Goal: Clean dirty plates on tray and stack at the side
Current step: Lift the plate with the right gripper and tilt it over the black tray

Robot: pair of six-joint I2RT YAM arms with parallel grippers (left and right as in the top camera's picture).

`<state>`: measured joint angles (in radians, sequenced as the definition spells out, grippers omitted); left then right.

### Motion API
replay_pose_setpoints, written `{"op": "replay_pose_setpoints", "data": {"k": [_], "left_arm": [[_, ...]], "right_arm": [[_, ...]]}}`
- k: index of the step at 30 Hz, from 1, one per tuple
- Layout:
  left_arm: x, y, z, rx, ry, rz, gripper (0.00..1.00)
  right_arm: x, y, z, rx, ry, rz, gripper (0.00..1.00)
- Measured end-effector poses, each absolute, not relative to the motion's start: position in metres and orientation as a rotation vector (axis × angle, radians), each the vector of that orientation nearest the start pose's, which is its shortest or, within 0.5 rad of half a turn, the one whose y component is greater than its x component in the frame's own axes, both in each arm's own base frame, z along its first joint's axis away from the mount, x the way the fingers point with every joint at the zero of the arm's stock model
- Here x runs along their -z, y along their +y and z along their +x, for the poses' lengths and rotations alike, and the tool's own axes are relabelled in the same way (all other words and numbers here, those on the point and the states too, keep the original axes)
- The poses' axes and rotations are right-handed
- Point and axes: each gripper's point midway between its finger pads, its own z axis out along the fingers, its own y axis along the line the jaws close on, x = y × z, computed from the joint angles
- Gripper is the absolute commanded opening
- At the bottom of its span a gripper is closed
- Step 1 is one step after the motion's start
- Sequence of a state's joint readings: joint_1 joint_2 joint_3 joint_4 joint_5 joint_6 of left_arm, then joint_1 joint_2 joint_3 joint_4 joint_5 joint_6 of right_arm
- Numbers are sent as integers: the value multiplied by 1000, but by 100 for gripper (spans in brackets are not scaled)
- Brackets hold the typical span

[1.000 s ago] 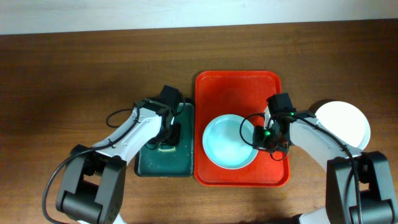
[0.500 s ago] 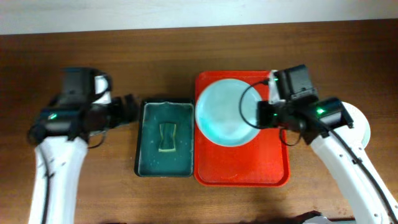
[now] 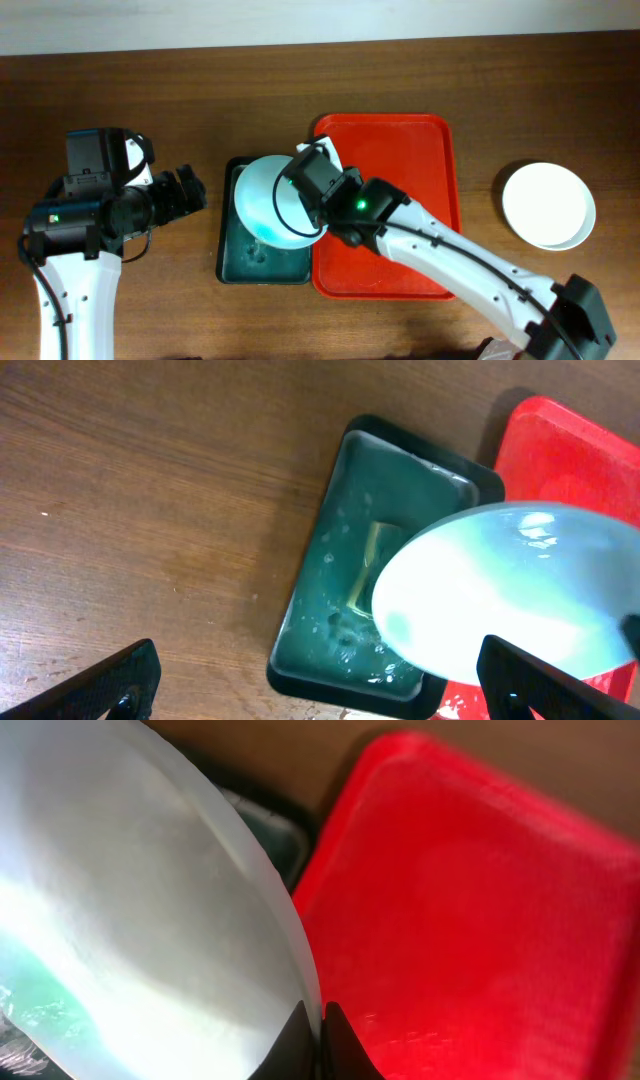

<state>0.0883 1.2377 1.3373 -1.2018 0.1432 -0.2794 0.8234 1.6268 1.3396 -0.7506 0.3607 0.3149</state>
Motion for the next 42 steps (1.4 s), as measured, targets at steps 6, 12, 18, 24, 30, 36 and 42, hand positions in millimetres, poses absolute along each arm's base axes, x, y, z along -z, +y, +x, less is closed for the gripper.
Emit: {"op": "replay_pose_setpoints", "data": {"k": [6,12,18,24,30,36,42], "left_arm": [[-229,0,283,252,2641,-445,99],[-229,0,283,252,2641,-445,99],[-229,0,283,252,2641,-445,99],[-229,0,283,252,2641,-445,99],[-229,0,283,252,2641,-445,100],[-229,0,283,252,2641,-445,99],[-229,0,283,252,2641,-445,99]], "right_arm": [[-215,263,307,124,2251,-523,4],[-247,270,292,234,2090,-544,4],[-264,274,288,315,1991,-556,4],[-275,276,294,357,1932,-574,4],[-278,277,295,369,1918,-588,4],[-278,277,295,373,1917,-593,4],[-278,277,295,375,1916,-596,4]]}}
